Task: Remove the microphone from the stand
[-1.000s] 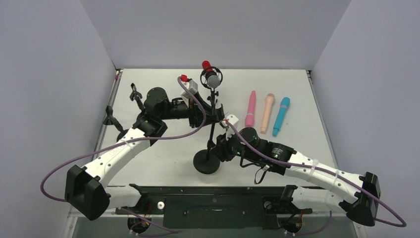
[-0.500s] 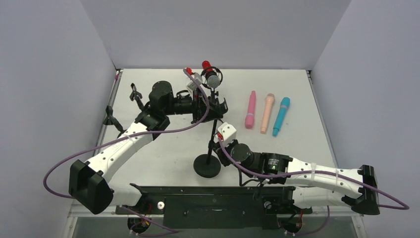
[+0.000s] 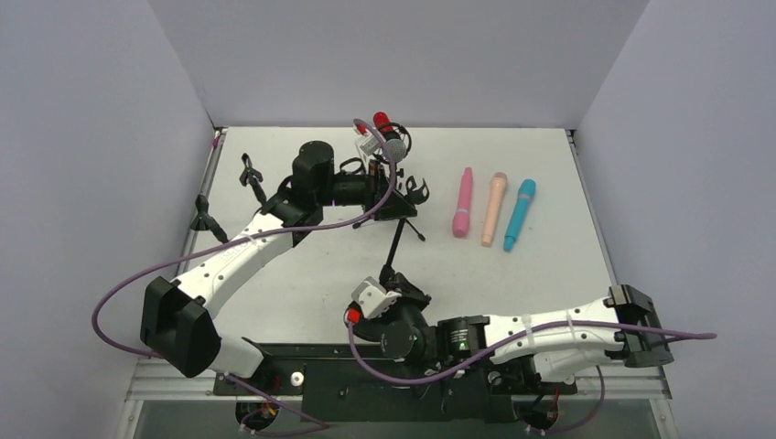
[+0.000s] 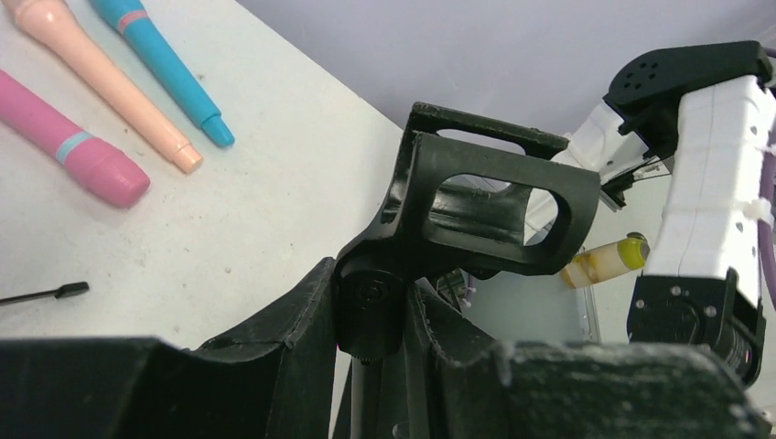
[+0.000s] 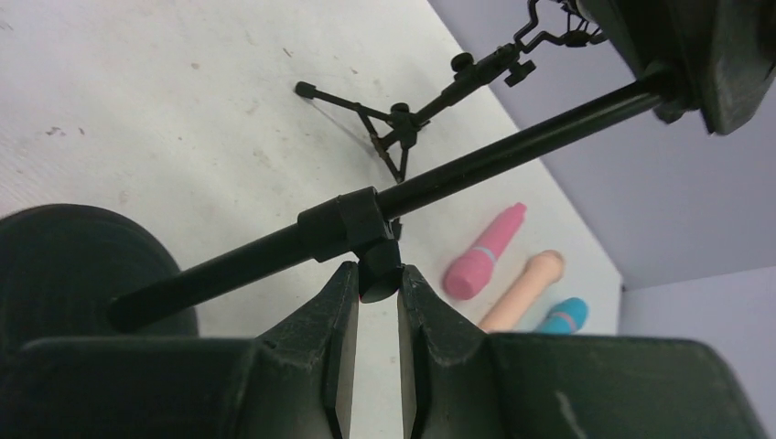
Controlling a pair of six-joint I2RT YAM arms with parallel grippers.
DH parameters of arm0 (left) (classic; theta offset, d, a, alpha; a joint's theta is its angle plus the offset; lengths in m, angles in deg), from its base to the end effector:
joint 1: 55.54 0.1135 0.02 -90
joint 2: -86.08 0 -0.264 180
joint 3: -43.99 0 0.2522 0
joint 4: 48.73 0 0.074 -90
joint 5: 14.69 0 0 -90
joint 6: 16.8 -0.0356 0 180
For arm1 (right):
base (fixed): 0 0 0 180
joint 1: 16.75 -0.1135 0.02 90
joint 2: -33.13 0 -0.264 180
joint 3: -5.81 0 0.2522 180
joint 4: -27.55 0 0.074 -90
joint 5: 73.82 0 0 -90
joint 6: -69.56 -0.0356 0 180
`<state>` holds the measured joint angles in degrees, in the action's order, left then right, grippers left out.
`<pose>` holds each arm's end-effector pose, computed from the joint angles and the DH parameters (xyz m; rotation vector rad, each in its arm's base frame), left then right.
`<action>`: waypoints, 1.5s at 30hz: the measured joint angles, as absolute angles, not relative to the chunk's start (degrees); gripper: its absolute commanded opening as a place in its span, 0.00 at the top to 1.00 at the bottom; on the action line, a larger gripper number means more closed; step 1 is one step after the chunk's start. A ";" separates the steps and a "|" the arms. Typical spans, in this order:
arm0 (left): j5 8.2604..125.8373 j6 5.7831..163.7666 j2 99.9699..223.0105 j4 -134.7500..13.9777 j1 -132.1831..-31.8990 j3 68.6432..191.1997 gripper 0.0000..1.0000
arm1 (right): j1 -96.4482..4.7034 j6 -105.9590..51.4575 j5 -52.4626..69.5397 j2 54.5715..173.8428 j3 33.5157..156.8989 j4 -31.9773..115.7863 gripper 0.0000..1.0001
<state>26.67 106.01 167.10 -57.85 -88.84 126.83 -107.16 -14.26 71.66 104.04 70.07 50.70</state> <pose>0.2591 -0.2022 0.3699 0.7172 1.7810 -1.5321 0.0274 0.2661 0.2870 -0.9655 1.5854 -0.0024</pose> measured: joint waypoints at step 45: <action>32.02 104.24 159.80 -41.45 -86.48 119.31 1.00 | -56.43 -86.19 -17.10 93.13 51.58 12.56 0.35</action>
<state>32.02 104.24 159.80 -41.45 -86.48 119.31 -56.43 -86.19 -17.10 93.13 51.58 12.56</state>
